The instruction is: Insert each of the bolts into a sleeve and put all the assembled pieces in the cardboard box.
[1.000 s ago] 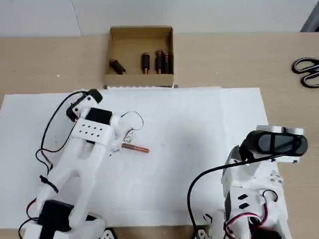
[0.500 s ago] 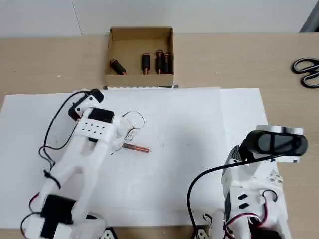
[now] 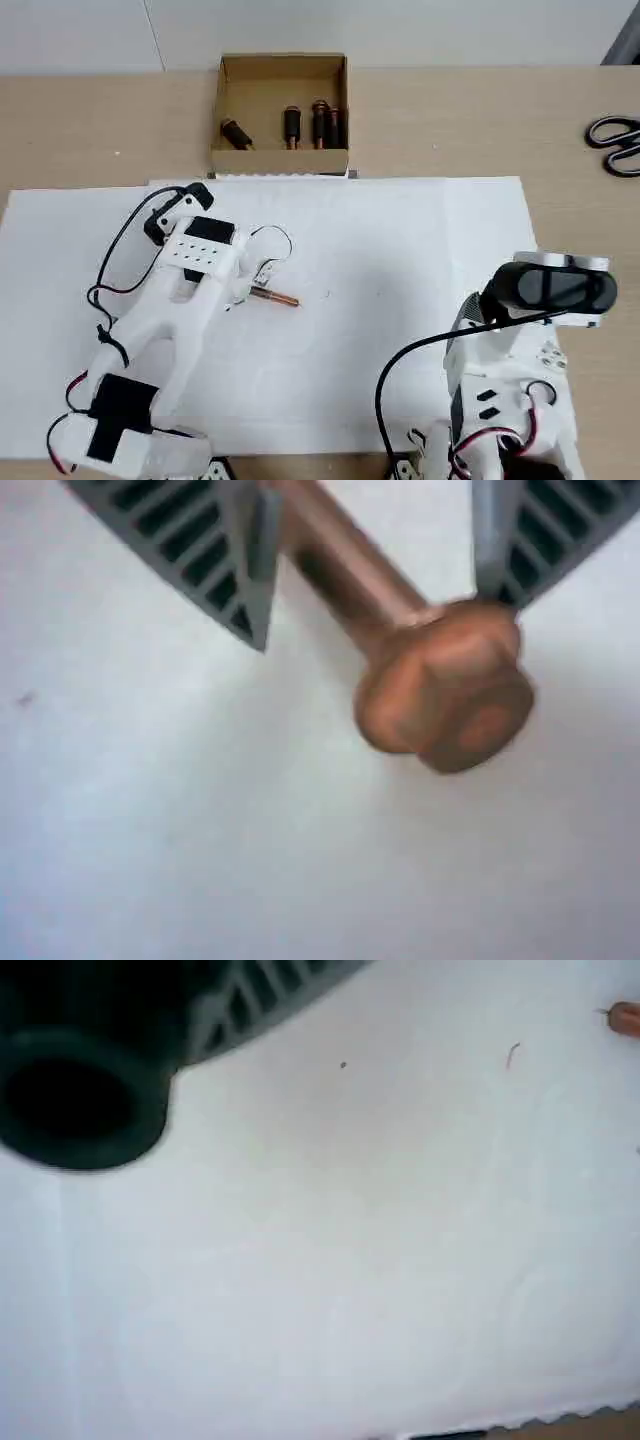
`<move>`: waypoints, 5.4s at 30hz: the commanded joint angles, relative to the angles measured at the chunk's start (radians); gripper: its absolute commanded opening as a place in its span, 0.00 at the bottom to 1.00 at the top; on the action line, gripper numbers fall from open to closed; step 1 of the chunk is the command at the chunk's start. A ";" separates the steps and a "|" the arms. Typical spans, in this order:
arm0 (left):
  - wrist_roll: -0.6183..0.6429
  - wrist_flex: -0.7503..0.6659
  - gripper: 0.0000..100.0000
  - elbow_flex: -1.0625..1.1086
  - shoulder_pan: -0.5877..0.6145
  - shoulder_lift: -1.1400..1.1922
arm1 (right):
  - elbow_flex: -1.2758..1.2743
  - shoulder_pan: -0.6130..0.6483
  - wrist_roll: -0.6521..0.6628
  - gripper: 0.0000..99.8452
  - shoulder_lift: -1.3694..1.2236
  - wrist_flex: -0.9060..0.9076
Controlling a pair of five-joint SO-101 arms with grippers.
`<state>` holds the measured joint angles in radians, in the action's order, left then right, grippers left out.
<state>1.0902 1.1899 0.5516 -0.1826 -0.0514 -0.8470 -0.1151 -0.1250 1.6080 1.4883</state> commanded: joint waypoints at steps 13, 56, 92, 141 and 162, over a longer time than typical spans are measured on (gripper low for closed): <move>-0.005 -0.020 0.13 -0.004 0.003 -0.003 | 0.005 -0.008 0.009 0.00 -0.001 -0.021; -0.212 0.186 0.01 -0.374 0.009 -0.163 | 0.011 -0.001 0.101 0.00 -0.005 -0.028; -0.574 -0.417 0.01 0.564 -0.009 -1.729 | -0.293 0.728 0.196 0.00 0.001 -0.418; -0.502 -0.324 0.01 0.756 -0.264 -1.758 | -0.448 0.937 0.204 0.00 0.001 -0.665; -0.606 -0.133 0.01 0.822 -0.577 -1.758 | -0.416 0.937 0.206 0.00 0.001 -0.665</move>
<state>0.5010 1.0319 1.3587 -0.6628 -1.8082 -1.3257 0.8147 0.0698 1.5988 0.8608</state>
